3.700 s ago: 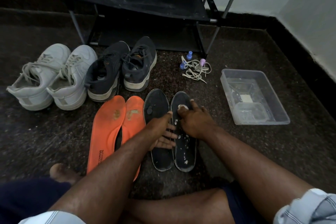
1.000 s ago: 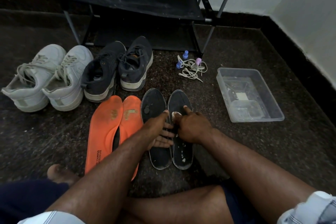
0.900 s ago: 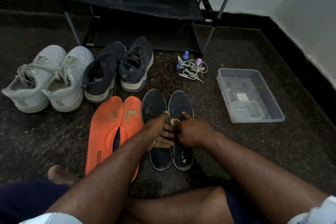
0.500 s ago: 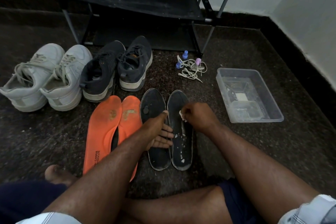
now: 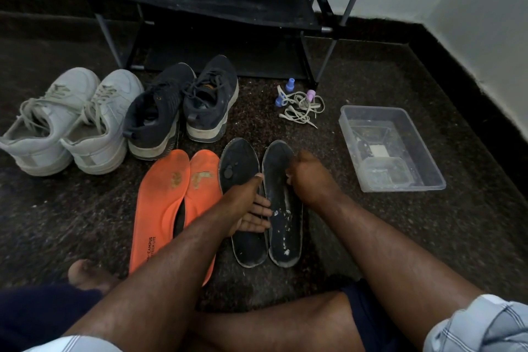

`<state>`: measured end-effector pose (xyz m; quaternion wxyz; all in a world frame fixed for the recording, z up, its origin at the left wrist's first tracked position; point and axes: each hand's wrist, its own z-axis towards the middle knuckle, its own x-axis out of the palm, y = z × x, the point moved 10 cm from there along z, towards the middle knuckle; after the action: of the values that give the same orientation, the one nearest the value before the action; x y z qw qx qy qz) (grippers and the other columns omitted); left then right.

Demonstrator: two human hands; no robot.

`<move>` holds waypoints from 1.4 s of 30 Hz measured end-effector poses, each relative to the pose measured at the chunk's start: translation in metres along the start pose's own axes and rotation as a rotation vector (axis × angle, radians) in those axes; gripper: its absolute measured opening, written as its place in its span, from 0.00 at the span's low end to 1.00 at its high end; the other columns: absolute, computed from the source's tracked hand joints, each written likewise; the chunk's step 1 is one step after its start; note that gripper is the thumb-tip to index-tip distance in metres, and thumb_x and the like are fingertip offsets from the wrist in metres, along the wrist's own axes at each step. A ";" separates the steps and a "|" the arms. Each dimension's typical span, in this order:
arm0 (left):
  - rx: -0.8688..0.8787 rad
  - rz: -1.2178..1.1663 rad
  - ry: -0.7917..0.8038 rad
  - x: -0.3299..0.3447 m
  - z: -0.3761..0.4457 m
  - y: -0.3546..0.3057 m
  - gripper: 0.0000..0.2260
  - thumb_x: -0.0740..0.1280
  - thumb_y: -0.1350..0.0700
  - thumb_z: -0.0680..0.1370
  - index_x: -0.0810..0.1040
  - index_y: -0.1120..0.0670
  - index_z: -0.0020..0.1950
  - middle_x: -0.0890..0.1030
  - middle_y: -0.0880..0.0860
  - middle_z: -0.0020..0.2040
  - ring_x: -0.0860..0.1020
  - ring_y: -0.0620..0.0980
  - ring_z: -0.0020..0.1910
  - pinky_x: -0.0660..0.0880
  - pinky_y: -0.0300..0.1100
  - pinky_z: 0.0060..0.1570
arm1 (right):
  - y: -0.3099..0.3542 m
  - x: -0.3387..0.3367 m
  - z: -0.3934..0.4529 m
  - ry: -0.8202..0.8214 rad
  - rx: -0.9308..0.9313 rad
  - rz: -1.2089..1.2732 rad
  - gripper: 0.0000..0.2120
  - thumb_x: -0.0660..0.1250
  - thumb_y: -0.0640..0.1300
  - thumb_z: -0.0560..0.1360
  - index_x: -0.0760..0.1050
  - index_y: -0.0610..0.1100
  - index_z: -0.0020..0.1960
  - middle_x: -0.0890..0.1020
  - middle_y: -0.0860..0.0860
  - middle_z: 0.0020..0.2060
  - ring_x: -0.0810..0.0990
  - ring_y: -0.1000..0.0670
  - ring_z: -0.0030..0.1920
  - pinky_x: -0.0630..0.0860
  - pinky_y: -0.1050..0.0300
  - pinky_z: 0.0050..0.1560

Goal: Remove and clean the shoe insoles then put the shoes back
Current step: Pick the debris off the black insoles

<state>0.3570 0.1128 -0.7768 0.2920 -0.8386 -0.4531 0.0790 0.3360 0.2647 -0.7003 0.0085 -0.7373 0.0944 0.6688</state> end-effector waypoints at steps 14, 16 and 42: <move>0.013 0.007 -0.007 0.000 0.001 -0.001 0.33 0.56 0.32 0.80 0.79 0.62 0.57 0.85 0.61 0.50 0.85 0.61 0.45 0.83 0.52 0.48 | 0.003 0.018 -0.010 0.121 0.010 0.033 0.09 0.64 0.42 0.76 0.82 0.46 0.51 0.84 0.47 0.48 0.82 0.47 0.47 0.77 0.56 0.48; 0.010 0.009 -0.009 -0.001 0.001 -0.001 0.33 0.56 0.32 0.80 0.79 0.62 0.57 0.85 0.61 0.50 0.86 0.61 0.45 0.83 0.51 0.47 | 0.013 0.025 -0.015 0.158 -0.027 0.068 0.09 0.64 0.41 0.76 0.82 0.48 0.51 0.84 0.49 0.48 0.82 0.49 0.46 0.79 0.55 0.49; 0.012 0.006 -0.011 0.000 -0.002 -0.001 0.32 0.55 0.33 0.80 0.78 0.63 0.58 0.84 0.61 0.51 0.85 0.61 0.46 0.83 0.50 0.45 | 0.036 0.016 -0.012 0.090 -0.214 -0.027 0.10 0.63 0.37 0.75 0.80 0.40 0.52 0.80 0.44 0.52 0.78 0.45 0.53 0.71 0.55 0.56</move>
<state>0.3573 0.1128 -0.7740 0.2942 -0.8377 -0.4518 0.0870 0.3436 0.2254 -0.7110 -0.0654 -0.7644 0.0128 0.6413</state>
